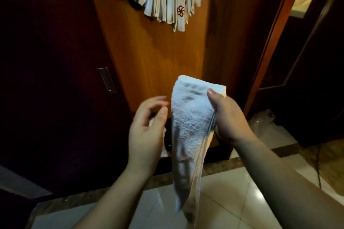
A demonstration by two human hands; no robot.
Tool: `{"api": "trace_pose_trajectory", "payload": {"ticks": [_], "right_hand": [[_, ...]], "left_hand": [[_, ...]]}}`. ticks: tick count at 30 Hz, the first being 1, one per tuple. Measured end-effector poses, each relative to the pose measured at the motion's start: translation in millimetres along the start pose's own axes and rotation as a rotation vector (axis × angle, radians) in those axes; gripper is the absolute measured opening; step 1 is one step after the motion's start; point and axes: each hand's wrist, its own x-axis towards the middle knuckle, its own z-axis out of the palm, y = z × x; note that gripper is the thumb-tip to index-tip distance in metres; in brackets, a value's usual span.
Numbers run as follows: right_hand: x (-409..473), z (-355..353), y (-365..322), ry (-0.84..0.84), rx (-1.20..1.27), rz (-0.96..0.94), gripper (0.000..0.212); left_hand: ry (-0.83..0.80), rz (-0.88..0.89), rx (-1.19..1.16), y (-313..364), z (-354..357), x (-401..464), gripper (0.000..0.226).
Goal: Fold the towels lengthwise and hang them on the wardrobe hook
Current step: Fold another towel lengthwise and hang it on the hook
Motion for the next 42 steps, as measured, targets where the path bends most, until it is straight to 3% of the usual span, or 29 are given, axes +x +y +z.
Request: {"api": "trace_pose_trajectory", "payload": {"ticks": [1, 3, 6, 11, 15, 20, 24, 27, 31, 34, 36, 42], "right_hand": [[2.8, -1.7, -6.8, -0.039, -0.056, -0.037, 0.036], [8.5, -3.6, -20.3, -0.133, -0.146, -0.091, 0.043], [18.5, -3.1, -41.1, -0.214, -0.256, -0.153, 0.052], [26.7, -3.2, -60.8, -0.285, -0.270, -0.202, 0.035], [30.8, -9.8, -58.8, -0.359, -0.098, -0.210, 0.035], [31.7, -37.5, 1.1, -0.181, 0.297, 0.055, 0.069], [11.0, -47.0, 68.2, -0.070, 0.479, 0.307, 0.048], [-2.9, -50.5, 100.0, -0.158, 0.552, 0.335, 0.048], [-4.5, -41.8, 115.6, -0.199, 0.229, 0.389, 0.051], [-0.9, -32.0, 102.3, -0.142, -0.165, 0.241, 0.018], [-0.9, -28.6, 92.2, -0.017, -0.307, 0.141, 0.014], [-11.9, -13.9, 90.0, 0.236, -0.145, -0.029, 0.016]], "left_hand": [[0.004, 0.024, 0.095, -5.2, -7.1, 8.3, 0.027], [-0.125, -0.095, 0.025, -4.4, -12.0, 27.0, 0.050], [-0.401, -0.238, -0.163, 5.3, -6.9, 43.8, 0.044], [-0.424, -0.232, -0.258, 20.1, 7.3, 54.3, 0.048], [-0.378, -0.279, -0.287, 28.1, 22.3, 59.2, 0.051], [-0.328, -0.333, -0.272, 41.4, 32.9, 65.4, 0.030], [-0.371, -0.330, -0.299, 55.4, 30.3, 78.4, 0.030], [-0.380, -0.334, -0.292, 65.3, 23.4, 87.9, 0.030], [-0.367, -0.317, -0.247, 72.8, 11.0, 101.0, 0.035], [-0.302, -0.286, -0.235, 80.6, 2.8, 109.4, 0.039], [-0.240, -0.260, -0.241, 87.5, -1.8, 114.1, 0.031], [-0.114, -0.232, -0.275, 96.7, -0.5, 118.3, 0.027]]}}
